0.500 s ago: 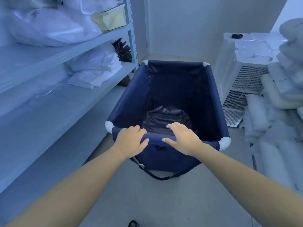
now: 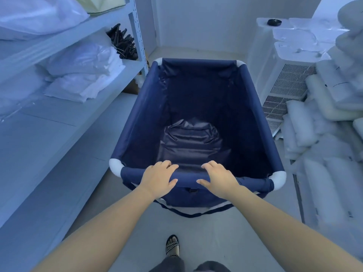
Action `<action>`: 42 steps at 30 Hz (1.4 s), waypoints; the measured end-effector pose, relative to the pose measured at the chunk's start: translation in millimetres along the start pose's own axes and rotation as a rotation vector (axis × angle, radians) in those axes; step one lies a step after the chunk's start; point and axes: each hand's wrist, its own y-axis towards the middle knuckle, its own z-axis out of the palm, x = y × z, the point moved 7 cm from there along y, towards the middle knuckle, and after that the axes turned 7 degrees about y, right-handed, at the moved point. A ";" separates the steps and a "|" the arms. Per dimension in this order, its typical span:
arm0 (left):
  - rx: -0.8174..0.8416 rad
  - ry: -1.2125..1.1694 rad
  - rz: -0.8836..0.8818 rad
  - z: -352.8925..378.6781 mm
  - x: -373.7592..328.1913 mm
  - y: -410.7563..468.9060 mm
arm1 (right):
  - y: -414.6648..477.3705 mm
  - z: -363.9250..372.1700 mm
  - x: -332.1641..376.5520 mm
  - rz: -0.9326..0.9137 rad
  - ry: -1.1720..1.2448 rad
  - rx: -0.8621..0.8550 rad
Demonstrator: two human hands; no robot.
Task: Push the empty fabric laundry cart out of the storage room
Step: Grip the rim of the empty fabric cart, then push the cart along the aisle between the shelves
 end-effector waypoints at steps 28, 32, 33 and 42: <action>0.184 -0.067 -0.039 70.2 29.0 15.0 | 10.8 53.1 -47.8 0.045 0.013 -0.030; 0.224 0.012 -0.102 77.3 18.9 -7.6 | -7.7 52.9 -61.0 0.016 0.019 -0.015; 0.230 0.027 -0.113 77.3 16.0 -12.6 | -14.1 53.5 -65.6 0.010 0.003 -0.010; 0.349 0.004 -0.213 83.1 -17.2 -72.2 | -72.1 77.2 -82.7 -0.039 -0.048 0.114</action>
